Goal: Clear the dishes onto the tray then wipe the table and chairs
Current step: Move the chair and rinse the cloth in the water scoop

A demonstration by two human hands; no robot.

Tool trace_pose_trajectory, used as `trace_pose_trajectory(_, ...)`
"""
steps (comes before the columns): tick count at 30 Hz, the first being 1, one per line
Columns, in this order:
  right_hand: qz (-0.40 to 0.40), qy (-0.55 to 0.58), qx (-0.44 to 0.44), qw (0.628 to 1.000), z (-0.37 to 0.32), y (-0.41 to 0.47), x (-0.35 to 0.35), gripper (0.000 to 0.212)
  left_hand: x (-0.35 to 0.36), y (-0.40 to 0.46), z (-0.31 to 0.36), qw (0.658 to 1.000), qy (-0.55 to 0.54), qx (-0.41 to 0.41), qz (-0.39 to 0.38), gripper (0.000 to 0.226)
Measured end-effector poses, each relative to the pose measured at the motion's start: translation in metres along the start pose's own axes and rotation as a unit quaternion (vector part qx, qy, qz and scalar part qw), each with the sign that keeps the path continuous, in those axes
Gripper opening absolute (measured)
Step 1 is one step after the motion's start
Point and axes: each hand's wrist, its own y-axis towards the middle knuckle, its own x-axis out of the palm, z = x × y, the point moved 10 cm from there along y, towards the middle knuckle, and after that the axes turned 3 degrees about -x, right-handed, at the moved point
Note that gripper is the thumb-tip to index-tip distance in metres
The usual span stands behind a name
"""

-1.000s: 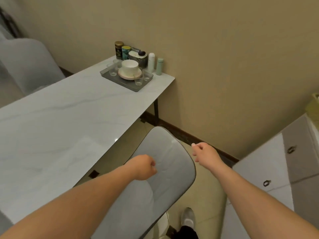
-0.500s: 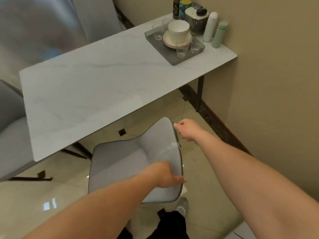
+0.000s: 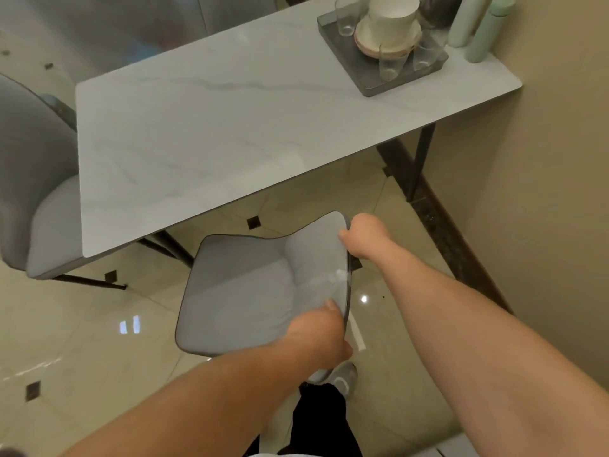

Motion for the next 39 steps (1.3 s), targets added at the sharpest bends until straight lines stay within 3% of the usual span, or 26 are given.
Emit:
trace_pose_trajectory(12, 0.054, 0.130, 0.137, 0.981, 0.115, -0.059, -0.022, 0.028, 0.002, 0.000, 0.034, 0.977, 0.172, 0.123, -0.025, 0.077)
trace_pose_trajectory(17, 0.057, 0.250, 0.201, 0.946, 0.129, -0.075, -0.016, 0.021, -0.024, 0.006, 0.018, 0.968, 0.199, 0.151, 0.006, 0.062)
trace_pose_trajectory(21, 0.047, 0.381, 0.246, 0.890, 0.104, -0.073, 0.000, 0.019, -0.057, 0.024, -0.020, 0.960, 0.233, 0.157, 0.026, 0.065)
trace_pose_trajectory(28, 0.058, 0.447, 0.236, 0.861, -0.003, -0.023, 0.028, 0.025, -0.130, 0.067, -0.143, 0.955, 0.262, 0.119, 0.079, 0.073)
trace_pose_trajectory(30, 0.068, 0.454, 0.241, 0.855, -0.034, 0.001, 0.028, 0.023, -0.153, 0.075, -0.178, 0.955, 0.246, 0.110, 0.121, 0.064)
trace_pose_trajectory(34, 0.090, 0.426, 0.256, 0.863, -0.061, 0.028, 0.013, 0.019, -0.178, 0.091, -0.213, 0.960, 0.213, 0.103, 0.147, 0.020)
trace_pose_trajectory(39, 0.117, 0.396, 0.270, 0.870, -0.069, 0.054, -0.010, 0.019, -0.189, 0.121, -0.215, 0.965, 0.200, 0.101, 0.135, 0.012)
